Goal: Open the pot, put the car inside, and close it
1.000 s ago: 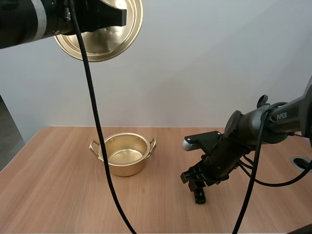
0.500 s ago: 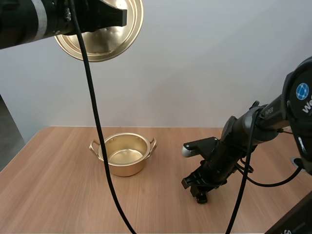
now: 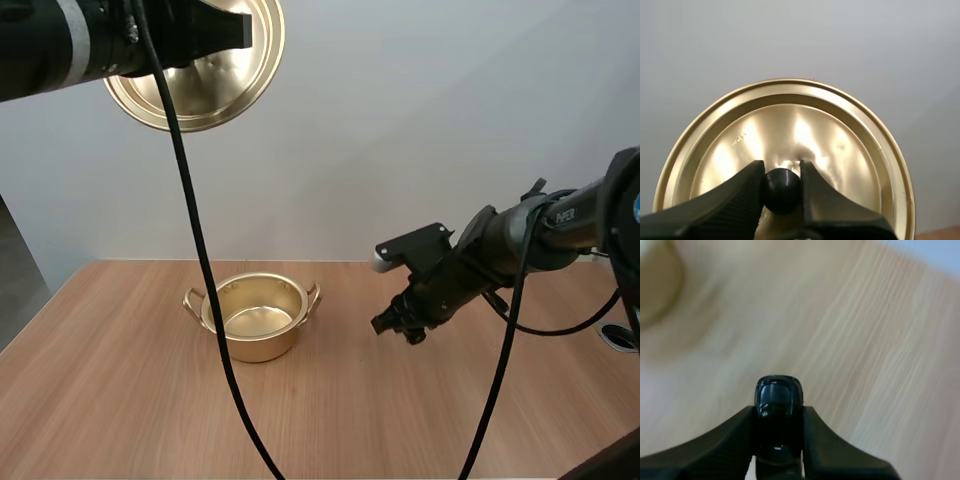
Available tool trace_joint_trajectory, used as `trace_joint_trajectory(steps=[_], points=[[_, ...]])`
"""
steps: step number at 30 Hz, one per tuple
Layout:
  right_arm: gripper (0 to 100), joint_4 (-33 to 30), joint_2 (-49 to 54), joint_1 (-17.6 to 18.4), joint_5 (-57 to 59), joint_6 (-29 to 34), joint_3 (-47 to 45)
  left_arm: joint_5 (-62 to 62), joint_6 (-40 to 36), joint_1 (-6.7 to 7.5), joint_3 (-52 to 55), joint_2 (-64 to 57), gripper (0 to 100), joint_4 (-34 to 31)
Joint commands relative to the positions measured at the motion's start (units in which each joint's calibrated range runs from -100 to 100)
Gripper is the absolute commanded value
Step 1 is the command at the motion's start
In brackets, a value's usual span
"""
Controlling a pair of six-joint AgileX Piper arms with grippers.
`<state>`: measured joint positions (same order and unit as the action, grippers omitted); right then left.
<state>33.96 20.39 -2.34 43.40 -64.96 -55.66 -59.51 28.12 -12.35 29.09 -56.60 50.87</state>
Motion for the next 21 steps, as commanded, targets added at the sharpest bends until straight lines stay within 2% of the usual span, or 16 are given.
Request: trace_joint_trajectory(steps=[1,3,5,8,12,15,21], points=[[0,23.56,1.35,0.27,7.33,-13.05,4.02,-0.01,-0.1,-1.65,-0.03,-0.34,0,2.26],[0,33.13,1.77,1.14,11.93,-18.84,6.05,-0.01,-0.1,-2.71,-0.03,-1.2,0,4.57],[0,39.25,1.66,2.68,13.68,-22.85,7.01,-0.01,-0.1,-3.68,-0.03,-2.54,0,6.99],[0,44.68,1.66,6.51,12.63,-27.57,8.03,-0.01,0.48,-5.02,-0.03,-4.92,0,10.4],[0,45.47,-0.2,12.66,3.16,-29.35,9.71,-1.26,2.9,-6.48,-0.03,-8.08,0,14.56],[0,44.91,-3.9,16.34,-3.02,-29.35,10.97,-2.81,3.01,-7.28,-0.03,-10.18,0,14.95],[0,44.64,-11.95,19.4,-7.76,-30.85,12.7,-5.66,3.01,-7.4,-0.03,-12.97,0,14.71]])
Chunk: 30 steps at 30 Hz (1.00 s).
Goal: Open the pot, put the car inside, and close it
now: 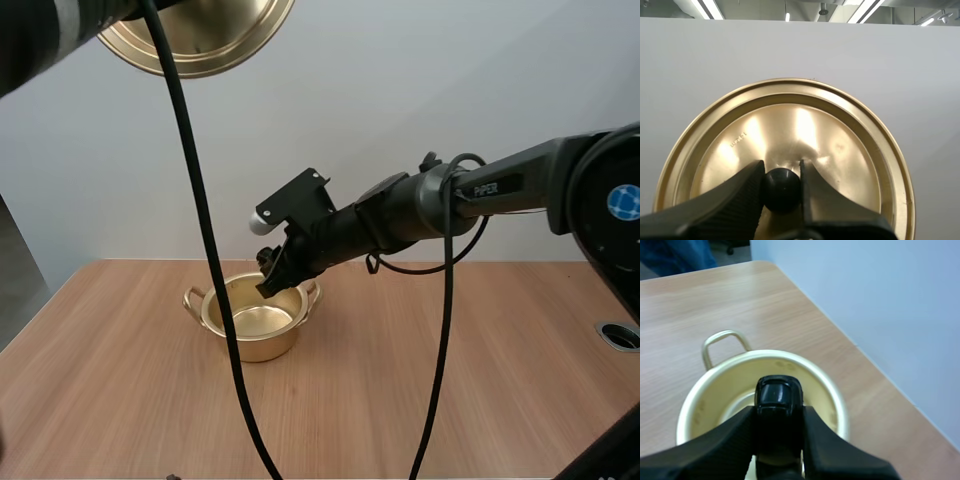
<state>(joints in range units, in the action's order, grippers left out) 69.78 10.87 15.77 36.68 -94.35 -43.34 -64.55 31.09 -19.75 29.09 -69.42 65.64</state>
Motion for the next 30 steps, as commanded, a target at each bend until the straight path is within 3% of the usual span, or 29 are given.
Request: trace_joint_trajectory(steps=[1,16,20,21,25,26,30], points=[[0,8.95,-3.61,1.37,-1.03,-2.15,0.97,-1.58,-0.05,-0.01,-0.03,-0.42,0,-0.06],[0,7.88,-15.5,1.37,-1.15,-3.37,5.6,-4.35,-0.05,-0.95,-0.03,-1.13,0,-0.4],[0,4.94,-17.2,1.37,-0.73,-3.37,5.6,-4.35,-0.05,-0.93,-0.03,-1.13,0,-0.52],[8,4.62,-17.33,1.37,-0.73,-3.37,5.6,-4.52,-0.05,-0.93,-0.03,-1.13,0,-0.77],[59,4.14,-17.33,1.37,-0.63,-2.45,5.6,-5.09,-0.05,-0.93,-0.03,-1.13,0,-1.33],[67,4.14,-17.33,1.37,-0.63,-2.18,5.6,-5.09,-0.05,-0.93,-0.03,-1.13,0,-1.33],[66,4.14,-16.61,1.37,-0.63,-2.18,5.6,-5.09,-0.05,-0.93,-0.03,-1.13,0,-1.58]])
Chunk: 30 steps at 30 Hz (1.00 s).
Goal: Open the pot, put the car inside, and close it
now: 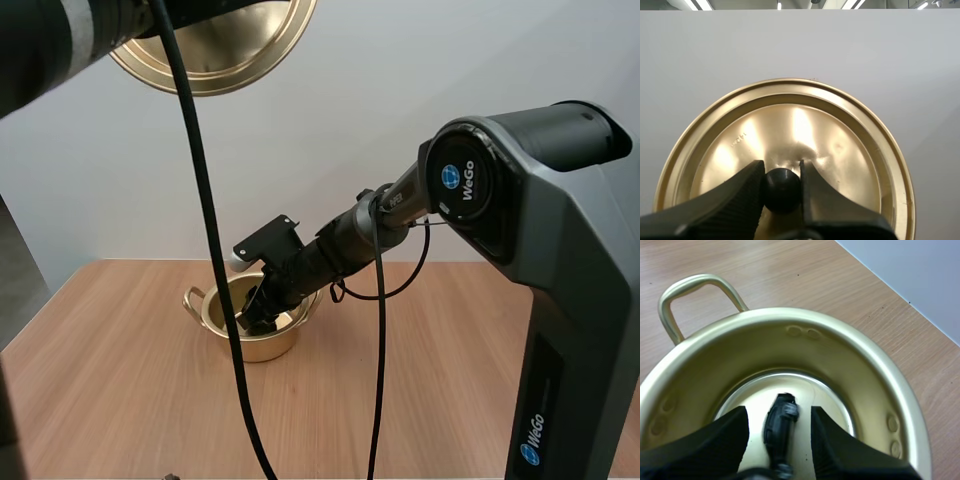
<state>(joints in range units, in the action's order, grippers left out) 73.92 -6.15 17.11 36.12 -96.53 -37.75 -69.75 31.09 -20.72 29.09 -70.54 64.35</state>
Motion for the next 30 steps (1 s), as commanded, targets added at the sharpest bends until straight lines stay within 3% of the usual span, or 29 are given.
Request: trace_joint_trajectory(steps=[1,3,6,7,13,17,25,30], points=[[64,0.0,0.95,0.03,0.19,0.0,0.0,0.1,-0.05,0.04,-0.03,-0.01,0,-0.29],[53,0.0,2.45,0.03,0.19,0.0,0.0,0.1,-0.05,0.04,-0.03,-0.01,0,-0.42],[10,0.0,6.38,0.03,-1.66,0.0,0.0,0.27,0.04,0.04,-0.03,0.28,0,-0.55],[0,0.0,8.15,-0.07,-2.89,0.0,0.0,0.27,0.14,0.04,-0.03,0.63,0,-0.55],[0,0.0,21.17,-3.79,-8.78,4.25,-0.93,0.27,2.83,0.04,-0.03,2.66,0,-3.16],[0,0.0,30.26,-9.27,-9.2,7.74,-2.99,-1.46,5.79,0.04,0.13,5.28,0,-4.66],[0,0.0,49.03,-20.8,-8.42,9.31,-10.17,-23.86,15.76,0.11,0.13,20.89,0,0.89],[0,0.0,60.8,-24.26,-8.42,9.31,-17.33,-24.8,21.18,2.26,0.13,32.38,0,-1.97]])
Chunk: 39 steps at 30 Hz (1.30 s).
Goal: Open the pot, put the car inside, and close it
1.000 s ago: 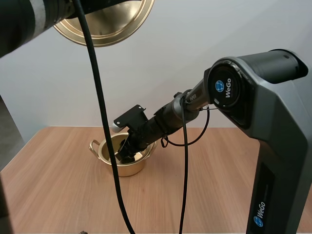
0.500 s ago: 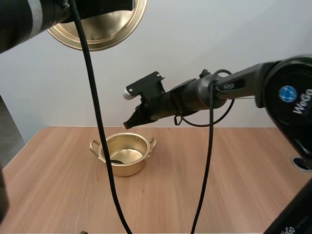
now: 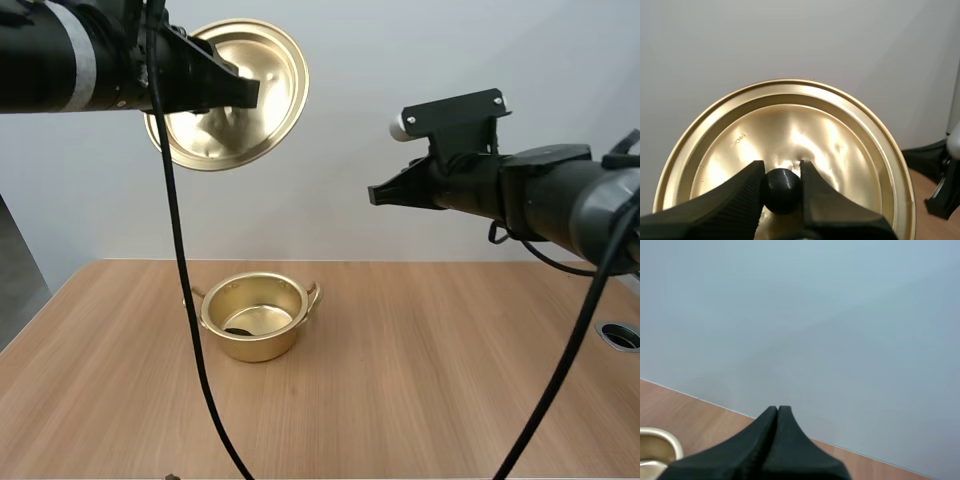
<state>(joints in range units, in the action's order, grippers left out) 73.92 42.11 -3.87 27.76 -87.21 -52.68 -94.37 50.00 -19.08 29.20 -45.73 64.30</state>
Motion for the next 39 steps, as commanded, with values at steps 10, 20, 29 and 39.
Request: trace_joint_trajectory(steps=[10,20,29,39], points=[[0,-0.01,17.42,-6.63,-0.07,-0.01,-9.51,18.01,-4.26,15.81,0.01,25.82,0,-31.36],[0,-0.4,17.42,-6.96,-0.07,-0.01,-10.11,18.97,-15.79,22.18,-1.09,40.89,0,-47.04],[0,-0.52,15.79,-6.96,-0.07,-0.3,-10.11,21.8,-15.6,22.04,-1.25,42.59,0,-47.16],[0,-0.63,15.54,-6.96,-0.07,-0.3,-10.11,21.12,-16.36,21.97,-0.89,45.92,0,-47.16]])
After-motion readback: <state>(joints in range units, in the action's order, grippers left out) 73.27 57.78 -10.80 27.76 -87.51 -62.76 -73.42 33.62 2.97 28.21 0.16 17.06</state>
